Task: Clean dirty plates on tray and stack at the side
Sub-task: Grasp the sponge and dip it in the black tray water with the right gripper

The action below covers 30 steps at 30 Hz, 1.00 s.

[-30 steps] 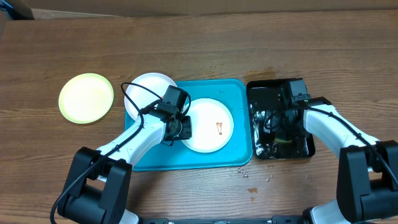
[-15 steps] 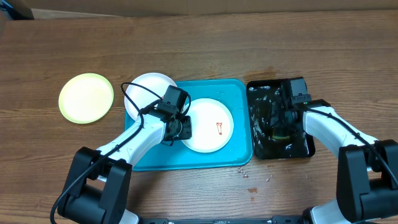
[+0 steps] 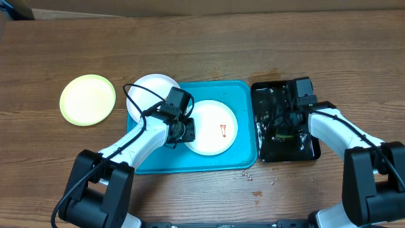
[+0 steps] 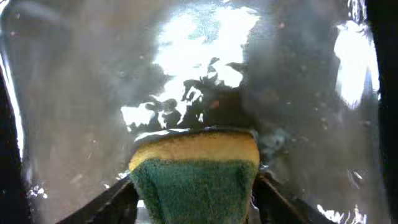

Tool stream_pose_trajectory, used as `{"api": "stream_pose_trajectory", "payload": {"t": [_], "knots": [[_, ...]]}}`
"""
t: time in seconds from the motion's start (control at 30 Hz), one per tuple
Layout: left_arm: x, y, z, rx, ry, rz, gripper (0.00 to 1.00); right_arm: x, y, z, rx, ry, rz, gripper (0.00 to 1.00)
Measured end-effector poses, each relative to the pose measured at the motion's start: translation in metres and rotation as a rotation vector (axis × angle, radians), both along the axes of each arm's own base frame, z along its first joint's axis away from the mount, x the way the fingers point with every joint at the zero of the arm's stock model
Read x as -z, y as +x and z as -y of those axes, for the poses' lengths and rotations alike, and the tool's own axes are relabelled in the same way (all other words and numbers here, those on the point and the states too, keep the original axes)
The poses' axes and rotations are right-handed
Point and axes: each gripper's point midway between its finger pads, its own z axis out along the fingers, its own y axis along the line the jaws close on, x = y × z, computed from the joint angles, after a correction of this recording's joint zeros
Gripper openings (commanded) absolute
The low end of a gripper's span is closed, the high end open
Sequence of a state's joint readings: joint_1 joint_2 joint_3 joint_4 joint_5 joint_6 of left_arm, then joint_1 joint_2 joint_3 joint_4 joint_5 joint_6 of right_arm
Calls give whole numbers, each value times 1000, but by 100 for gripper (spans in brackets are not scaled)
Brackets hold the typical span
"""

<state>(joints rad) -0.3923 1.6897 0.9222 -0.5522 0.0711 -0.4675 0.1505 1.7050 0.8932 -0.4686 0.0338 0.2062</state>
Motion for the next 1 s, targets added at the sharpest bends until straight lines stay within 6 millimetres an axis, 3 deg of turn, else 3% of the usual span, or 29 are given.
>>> {"api": "stream_pose_trajectory", "payload": {"t": [0.07, 0.1, 0.23, 0.27, 0.3, 0.37, 0.6, 0.8, 1.0], "knots": [[0, 0, 0, 0, 0, 0, 40, 2, -4, 1, 0, -3, -19, 64], [0, 0, 0, 0, 0, 0, 40, 3, -8, 1, 0, -5, -34, 57], [0, 0, 0, 0, 0, 0, 40, 6, -22, 5, -5, -26, -94, 12], [0, 0, 0, 0, 0, 0, 40, 7, -25, 6, -4, -29, -109, 10], [0, 0, 0, 0, 0, 0, 41, 7, -29, 6, 1, -29, -125, 13], [0, 0, 0, 0, 0, 0, 43, 8, -35, 7, 8, -31, -148, 42], [0, 0, 0, 0, 0, 0, 44, 7, -47, 9, 4, -45, -203, 60], [0, 0, -1, -1, 4, 1, 44, 4, -30, 7, 6, -34, -134, 66], [0, 1, -3, -3, 15, 6, 44, 0, -12, 4, 6, -23, -57, 62]]}}
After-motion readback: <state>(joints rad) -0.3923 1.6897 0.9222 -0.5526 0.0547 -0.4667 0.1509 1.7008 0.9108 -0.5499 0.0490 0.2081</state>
